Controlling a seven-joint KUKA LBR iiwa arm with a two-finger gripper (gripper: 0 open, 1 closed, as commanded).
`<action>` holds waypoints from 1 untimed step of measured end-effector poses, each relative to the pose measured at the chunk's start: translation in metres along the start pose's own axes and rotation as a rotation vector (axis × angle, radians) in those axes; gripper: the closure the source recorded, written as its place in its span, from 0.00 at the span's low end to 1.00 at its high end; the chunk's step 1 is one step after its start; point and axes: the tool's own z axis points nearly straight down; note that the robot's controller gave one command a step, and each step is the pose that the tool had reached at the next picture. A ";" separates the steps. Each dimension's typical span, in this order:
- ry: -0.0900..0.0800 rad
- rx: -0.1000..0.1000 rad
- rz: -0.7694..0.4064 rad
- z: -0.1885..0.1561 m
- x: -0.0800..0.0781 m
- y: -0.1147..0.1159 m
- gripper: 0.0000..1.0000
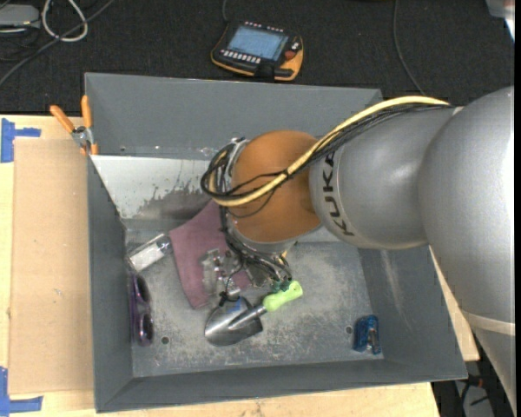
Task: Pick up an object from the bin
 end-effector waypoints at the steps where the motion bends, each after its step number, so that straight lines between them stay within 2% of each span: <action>1: 0.000 0.000 0.002 0.000 0.000 0.000 0.00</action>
Offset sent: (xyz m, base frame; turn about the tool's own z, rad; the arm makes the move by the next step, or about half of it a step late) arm 0.0000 0.0000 0.0000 0.0000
